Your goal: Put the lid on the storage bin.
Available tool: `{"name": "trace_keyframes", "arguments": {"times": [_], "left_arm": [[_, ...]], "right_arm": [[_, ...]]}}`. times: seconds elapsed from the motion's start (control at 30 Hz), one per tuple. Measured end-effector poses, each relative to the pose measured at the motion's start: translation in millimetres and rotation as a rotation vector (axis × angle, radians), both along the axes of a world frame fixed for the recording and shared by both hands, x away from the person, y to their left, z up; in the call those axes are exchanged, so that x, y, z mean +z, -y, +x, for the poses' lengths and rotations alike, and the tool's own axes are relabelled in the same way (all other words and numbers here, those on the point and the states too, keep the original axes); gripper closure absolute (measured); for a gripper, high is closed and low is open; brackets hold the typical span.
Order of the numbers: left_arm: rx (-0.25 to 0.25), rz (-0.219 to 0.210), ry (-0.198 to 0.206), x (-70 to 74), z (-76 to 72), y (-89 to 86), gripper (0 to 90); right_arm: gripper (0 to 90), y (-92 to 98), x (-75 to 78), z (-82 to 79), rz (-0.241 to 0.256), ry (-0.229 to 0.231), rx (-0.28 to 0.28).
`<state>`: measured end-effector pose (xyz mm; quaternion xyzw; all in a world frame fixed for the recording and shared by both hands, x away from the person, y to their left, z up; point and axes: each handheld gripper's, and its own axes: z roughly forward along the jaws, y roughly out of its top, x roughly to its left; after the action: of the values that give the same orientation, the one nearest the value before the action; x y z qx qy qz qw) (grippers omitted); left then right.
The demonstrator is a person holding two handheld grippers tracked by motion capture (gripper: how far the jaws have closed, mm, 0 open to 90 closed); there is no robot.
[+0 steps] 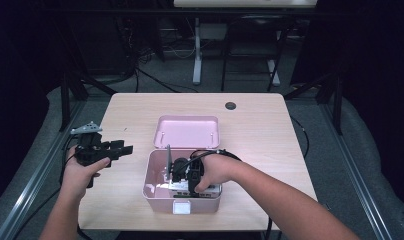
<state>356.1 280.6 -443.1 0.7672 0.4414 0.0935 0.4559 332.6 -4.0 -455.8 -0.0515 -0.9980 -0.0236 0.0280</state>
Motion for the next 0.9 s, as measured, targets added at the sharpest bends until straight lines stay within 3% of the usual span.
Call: {"name": "trace_keyframes", "arguments": {"times": [0.9], "left_arm": [[0.0, 0.001, -0.005, -1.7, 1.0, 0.4, 47.2]], "right_arm": [[61.3, 1.5, -22.7, 1.6, 0.007, -0.031, 0.01]]}}
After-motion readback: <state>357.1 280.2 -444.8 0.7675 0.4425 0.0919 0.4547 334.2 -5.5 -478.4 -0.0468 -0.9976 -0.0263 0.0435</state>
